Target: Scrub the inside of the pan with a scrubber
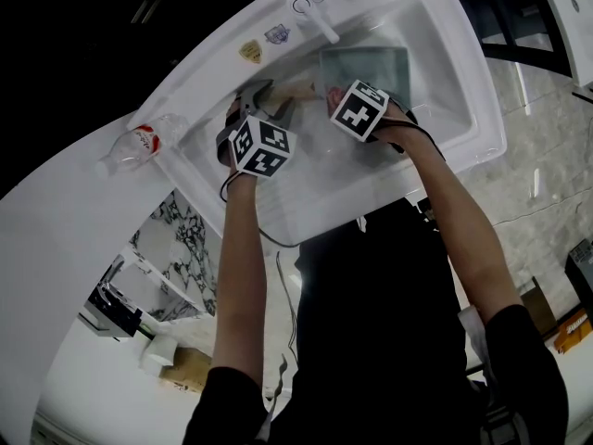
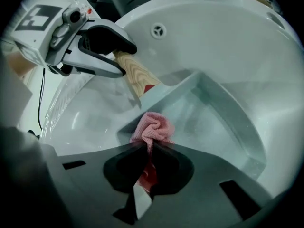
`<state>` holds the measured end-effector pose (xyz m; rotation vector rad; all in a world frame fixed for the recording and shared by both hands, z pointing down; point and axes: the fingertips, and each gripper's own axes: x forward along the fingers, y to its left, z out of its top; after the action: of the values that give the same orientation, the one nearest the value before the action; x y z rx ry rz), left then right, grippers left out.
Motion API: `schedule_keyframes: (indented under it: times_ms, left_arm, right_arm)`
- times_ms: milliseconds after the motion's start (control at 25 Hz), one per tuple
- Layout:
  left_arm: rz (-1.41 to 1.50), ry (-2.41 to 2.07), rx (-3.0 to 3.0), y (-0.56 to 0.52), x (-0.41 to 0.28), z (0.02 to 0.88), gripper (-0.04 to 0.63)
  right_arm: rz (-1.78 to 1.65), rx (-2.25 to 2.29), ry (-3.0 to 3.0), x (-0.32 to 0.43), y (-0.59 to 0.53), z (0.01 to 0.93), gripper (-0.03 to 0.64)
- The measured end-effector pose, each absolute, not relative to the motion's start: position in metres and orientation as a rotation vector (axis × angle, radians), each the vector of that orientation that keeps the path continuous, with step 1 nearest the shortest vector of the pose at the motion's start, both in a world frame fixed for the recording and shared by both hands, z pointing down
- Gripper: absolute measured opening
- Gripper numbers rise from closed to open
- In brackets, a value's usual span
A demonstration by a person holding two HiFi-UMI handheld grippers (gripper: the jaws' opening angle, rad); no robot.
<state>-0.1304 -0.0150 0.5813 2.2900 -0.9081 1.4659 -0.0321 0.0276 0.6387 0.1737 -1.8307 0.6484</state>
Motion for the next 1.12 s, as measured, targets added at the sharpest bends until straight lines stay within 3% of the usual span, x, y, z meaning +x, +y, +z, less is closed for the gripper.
schedule_keyframes:
  times_ms: [560, 1120]
  left_arm:
    - [1.473, -0.904, 2.292, -0.015, -0.130, 0.581, 0.221]
    - [1.481, -0.885, 2.299, -0.016, -0.130, 0.580, 0.219]
  right_arm:
    - [0.471, 0.098, -1.455, 0.079, 0.025, 0.660, 0.041]
    - [0.282, 0.467, -1.587, 0.088, -0.069, 0.648, 0.043]
